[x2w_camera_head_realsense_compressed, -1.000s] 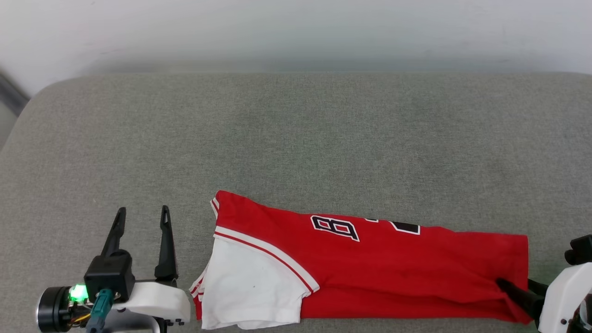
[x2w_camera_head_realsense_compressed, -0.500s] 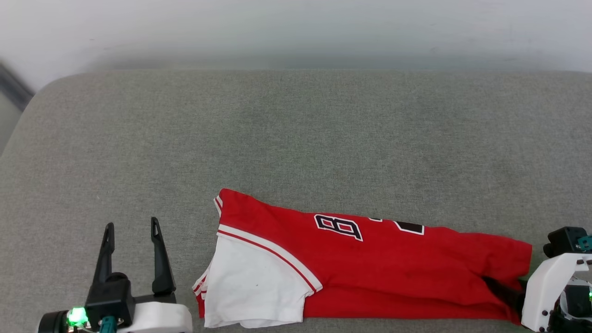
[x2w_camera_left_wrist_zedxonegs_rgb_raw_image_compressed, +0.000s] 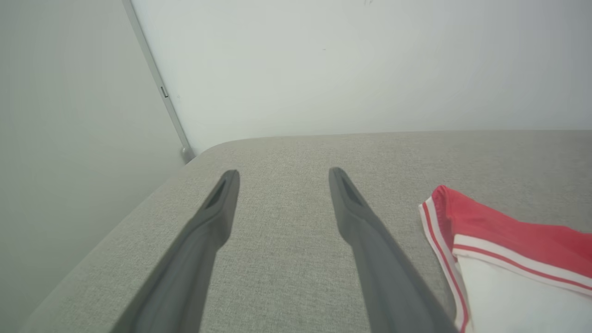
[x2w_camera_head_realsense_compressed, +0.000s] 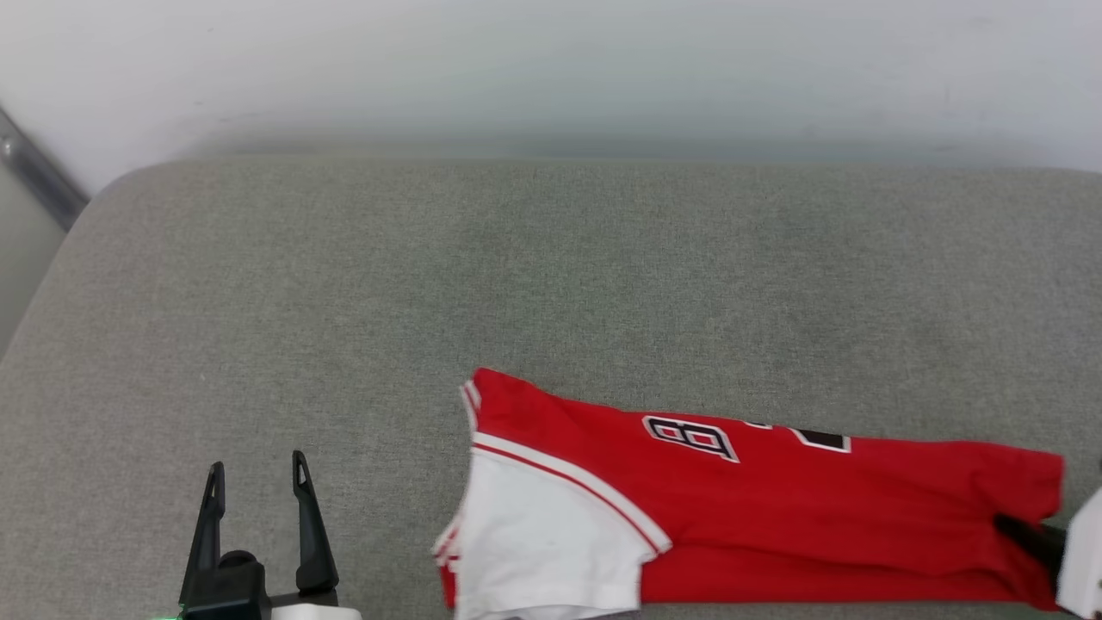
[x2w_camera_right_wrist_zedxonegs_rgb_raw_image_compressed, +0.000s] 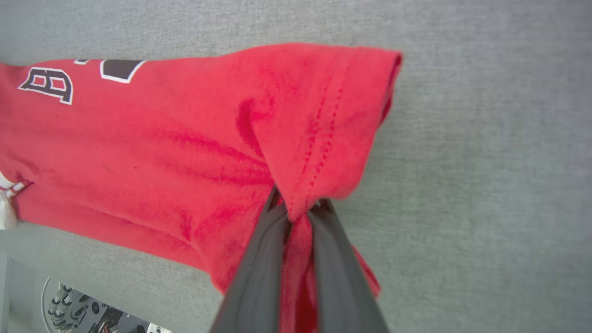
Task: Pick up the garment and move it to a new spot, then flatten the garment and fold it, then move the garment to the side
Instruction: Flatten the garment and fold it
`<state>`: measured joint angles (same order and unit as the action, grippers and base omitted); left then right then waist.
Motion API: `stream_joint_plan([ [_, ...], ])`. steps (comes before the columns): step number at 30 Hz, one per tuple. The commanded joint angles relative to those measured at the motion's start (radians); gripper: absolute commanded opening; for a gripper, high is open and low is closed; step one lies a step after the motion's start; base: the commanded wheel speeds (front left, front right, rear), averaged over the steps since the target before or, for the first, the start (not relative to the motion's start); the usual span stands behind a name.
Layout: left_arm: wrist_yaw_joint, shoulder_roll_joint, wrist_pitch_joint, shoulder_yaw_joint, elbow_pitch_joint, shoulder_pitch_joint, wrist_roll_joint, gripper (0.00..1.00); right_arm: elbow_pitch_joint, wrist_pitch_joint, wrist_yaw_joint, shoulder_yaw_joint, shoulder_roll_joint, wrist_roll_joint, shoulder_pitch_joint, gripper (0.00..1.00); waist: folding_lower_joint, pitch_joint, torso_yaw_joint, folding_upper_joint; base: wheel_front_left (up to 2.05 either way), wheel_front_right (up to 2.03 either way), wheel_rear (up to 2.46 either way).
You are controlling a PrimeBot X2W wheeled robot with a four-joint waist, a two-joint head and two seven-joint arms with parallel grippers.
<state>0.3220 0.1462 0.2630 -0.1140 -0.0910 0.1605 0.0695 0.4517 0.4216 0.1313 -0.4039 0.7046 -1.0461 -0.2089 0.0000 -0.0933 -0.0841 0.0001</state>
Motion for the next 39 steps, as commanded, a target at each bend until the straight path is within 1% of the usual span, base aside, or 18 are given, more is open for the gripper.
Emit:
stream_joint_plan([
  [1, -0.007, -0.007, 0.002, 0.010, -0.002, 0.017, -0.010, 1.00, 0.006, -0.001, -0.001, 0.020, 0.028, -0.005, 0.016, 0.00, 0.0000, 0.008, -0.003, -0.0001, 0.00, 0.00, 0.00],
  [5, -0.026, -0.019, 0.002, 0.022, 0.004, 0.032, -0.024, 1.00, 0.002, 0.013, -0.001, 0.055, 0.079, 0.007, 0.035, 0.00, 0.0000, 0.024, -0.003, -0.0001, 0.00, 0.00, 0.00],
  [8, -0.041, -0.025, 0.002, 0.030, 0.011, 0.047, -0.031, 1.00, -0.016, 0.046, -0.001, 0.071, 0.099, 0.011, 0.054, 0.00, 0.0000, 0.036, -0.004, -0.0001, 0.00, 0.00, 0.00],
  [11, -0.054, -0.032, 0.002, 0.037, 0.015, 0.054, -0.032, 1.00, -0.080, 0.099, -0.001, 0.081, 0.090, -0.024, 0.073, 0.00, 0.0000, 0.046, -0.004, -0.0001, 0.00, 0.00, 0.00],
  [13, -0.061, -0.037, 0.002, 0.041, 0.020, 0.060, -0.035, 1.00, -0.140, 0.129, -0.001, 0.093, 0.083, -0.053, 0.083, 0.00, 0.0000, 0.049, -0.004, -0.0001, 0.00, 0.00, 0.00],
  [16, -0.072, -0.043, 0.002, 0.045, 0.021, 0.056, -0.039, 1.00, -0.240, 0.179, -0.001, 0.091, 0.070, -0.068, 0.089, 0.00, 0.0000, 0.047, -0.005, -0.0001, 0.00, 0.00, 0.00],
  [20, -0.081, -0.049, 0.002, 0.051, 0.025, 0.039, -0.041, 1.00, -0.374, 0.245, -0.001, 0.074, 0.027, -0.067, 0.062, 0.00, 0.0000, 0.038, -0.009, -0.0001, 0.00, 0.00, 0.00],
  [23, -0.088, -0.053, 0.002, 0.054, 0.030, 0.023, -0.045, 1.00, -0.448, 0.292, -0.001, 0.038, -0.008, -0.034, 0.020, 0.00, 0.0000, 0.028, -0.015, -0.0001, 0.00, 0.00, 0.00],
  [24, -0.088, -0.053, 0.002, 0.054, 0.030, 0.023, -0.045, 1.00, -0.448, 0.292, -0.001, 0.038, -0.008, -0.034, 0.020, 0.00, 0.0000, 0.028, -0.015, -0.0001, 0.00, 0.00, 0.00],
  [25, -0.092, -0.055, 0.002, 0.055, 0.032, 0.017, -0.046, 1.00, -0.470, 0.303, -0.001, 0.017, -0.023, -0.017, 0.004, 0.00, 0.0000, 0.024, -0.019, -0.0001, 0.00, 0.00, 0.00],
  [28, -0.096, -0.060, 0.002, 0.058, 0.038, 0.007, -0.047, 1.00, -0.500, 0.332, -0.001, -0.043, -0.082, 0.024, -0.056, 0.00, 0.0000, 0.012, -0.025, -0.0001, 0.00, 0.00, 0.00],
  [34, -0.110, -0.070, 0.002, 0.053, 0.042, -0.028, -0.047, 1.00, -0.479, 0.365, -0.001, -0.190, -0.193, 0.126, -0.208, 0.00, 0.0000, -0.031, -0.050, -0.0001, 0.00, 0.00, 0.00],
  [37, -0.117, -0.076, 0.002, 0.054, 0.041, -0.048, -0.043, 1.00, -0.436, 0.355, -0.001, -0.276, -0.238, 0.197, -0.295, 0.00, 0.0000, -0.061, -0.058, -0.0001, 0.00, 0.00, 0.00],
  [39, -0.117, -0.078, 0.002, 0.057, 0.045, -0.059, -0.041, 1.00, -0.382, 0.361, -0.001, -0.323, -0.284, 0.198, -0.337, 0.00, 0.0000, -0.079, -0.060, -0.0001, 0.00, 0.00, 0.00],
])
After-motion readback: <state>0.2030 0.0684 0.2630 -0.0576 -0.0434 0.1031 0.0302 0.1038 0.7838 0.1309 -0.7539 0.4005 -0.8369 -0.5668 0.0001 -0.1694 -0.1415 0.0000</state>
